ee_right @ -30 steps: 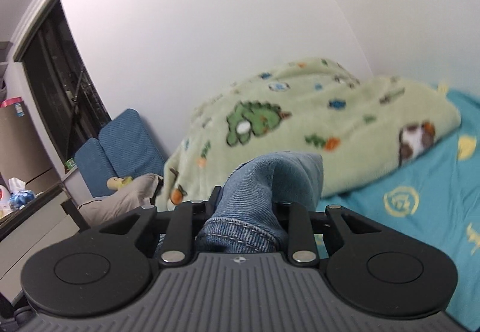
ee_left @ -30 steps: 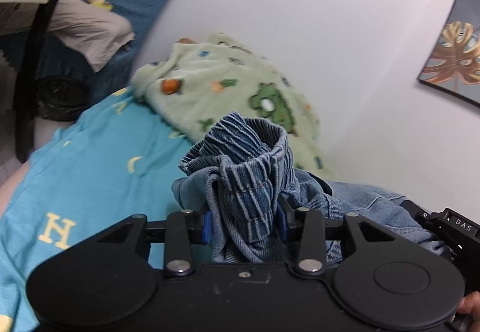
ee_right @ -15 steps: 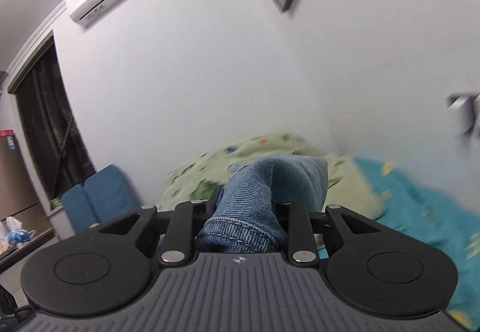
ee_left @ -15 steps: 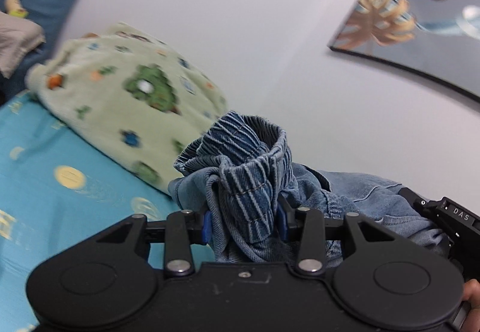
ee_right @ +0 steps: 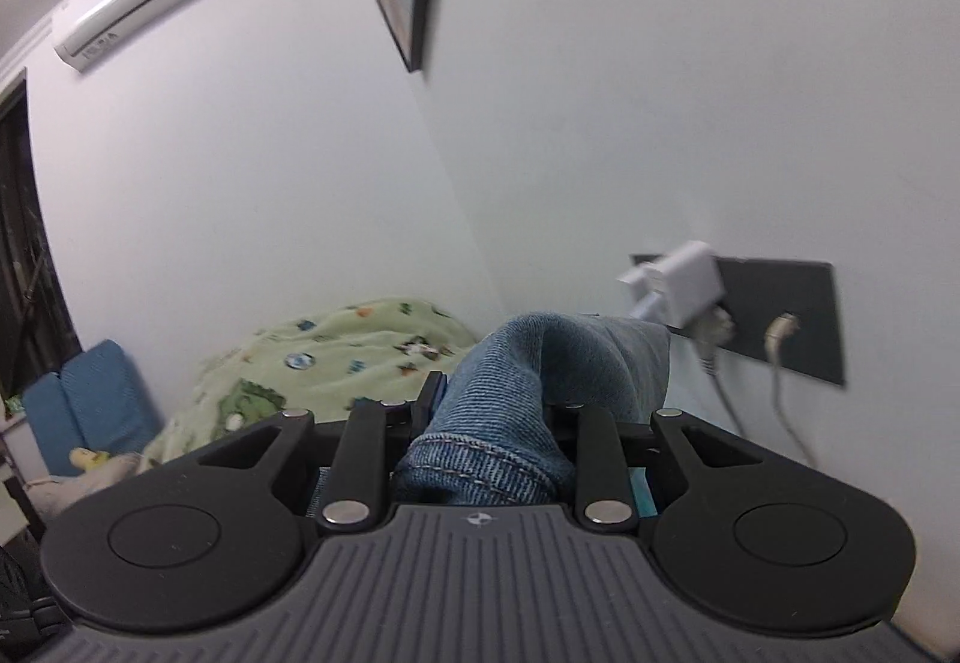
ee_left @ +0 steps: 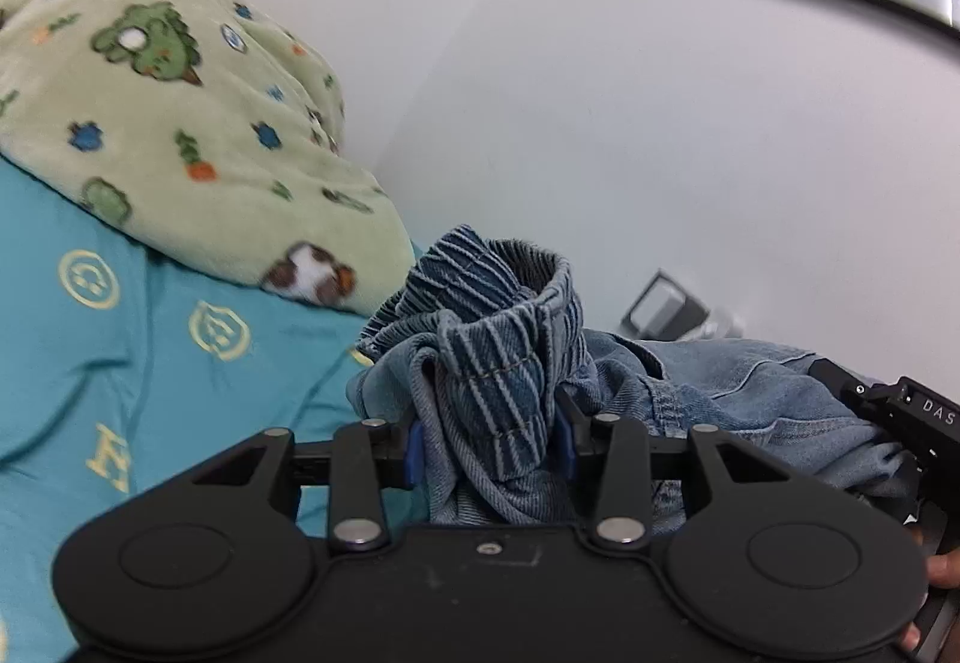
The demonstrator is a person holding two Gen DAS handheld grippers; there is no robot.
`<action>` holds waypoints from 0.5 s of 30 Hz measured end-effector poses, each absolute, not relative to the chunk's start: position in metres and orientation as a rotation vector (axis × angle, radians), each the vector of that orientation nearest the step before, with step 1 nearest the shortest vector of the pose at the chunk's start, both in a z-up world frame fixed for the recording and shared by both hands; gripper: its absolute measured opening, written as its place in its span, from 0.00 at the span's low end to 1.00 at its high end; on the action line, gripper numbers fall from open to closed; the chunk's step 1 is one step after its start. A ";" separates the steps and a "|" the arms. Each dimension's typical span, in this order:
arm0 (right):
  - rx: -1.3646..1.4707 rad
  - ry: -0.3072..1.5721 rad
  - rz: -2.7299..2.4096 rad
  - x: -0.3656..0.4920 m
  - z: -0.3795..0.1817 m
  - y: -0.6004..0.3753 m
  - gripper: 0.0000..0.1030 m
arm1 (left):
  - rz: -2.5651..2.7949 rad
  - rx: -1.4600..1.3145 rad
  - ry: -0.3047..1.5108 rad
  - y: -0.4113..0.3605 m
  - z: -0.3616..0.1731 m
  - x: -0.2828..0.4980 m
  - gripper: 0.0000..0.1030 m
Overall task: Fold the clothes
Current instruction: 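Lift the folded jeans with the left tool and carry them toward the wall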
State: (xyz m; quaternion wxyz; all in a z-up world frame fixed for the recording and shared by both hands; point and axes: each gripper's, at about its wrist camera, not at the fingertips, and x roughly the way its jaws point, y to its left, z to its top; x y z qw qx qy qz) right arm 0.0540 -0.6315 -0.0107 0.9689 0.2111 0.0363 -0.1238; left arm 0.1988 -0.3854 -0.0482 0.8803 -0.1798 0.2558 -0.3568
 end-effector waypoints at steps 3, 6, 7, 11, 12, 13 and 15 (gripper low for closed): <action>0.439 0.083 -0.273 0.054 -0.038 -0.649 0.25 | -0.756 -0.345 0.532 -0.403 -0.071 0.205 0.36; 0.454 0.094 -0.292 0.057 -0.069 -0.657 0.26 | -0.767 -0.300 0.526 -0.417 -0.097 0.210 0.36; 0.455 0.112 -0.299 0.058 -0.080 -0.658 0.26 | -0.768 -0.286 0.534 -0.419 -0.106 0.212 0.36; 0.457 0.216 -0.331 0.066 -0.121 -0.660 0.25 | -0.767 -0.239 0.559 -0.421 -0.136 0.211 0.37; 0.457 0.248 -0.339 0.066 -0.130 -0.658 0.25 | -0.775 -0.238 0.558 -0.420 -0.140 0.210 0.37; 0.459 0.273 -0.348 0.064 -0.138 -0.658 0.25 | -0.779 -0.237 0.563 -0.417 -0.143 0.206 0.38; 0.491 0.331 -0.370 0.060 -0.151 -0.660 0.25 | -0.783 -0.233 0.575 -0.414 -0.147 0.201 0.39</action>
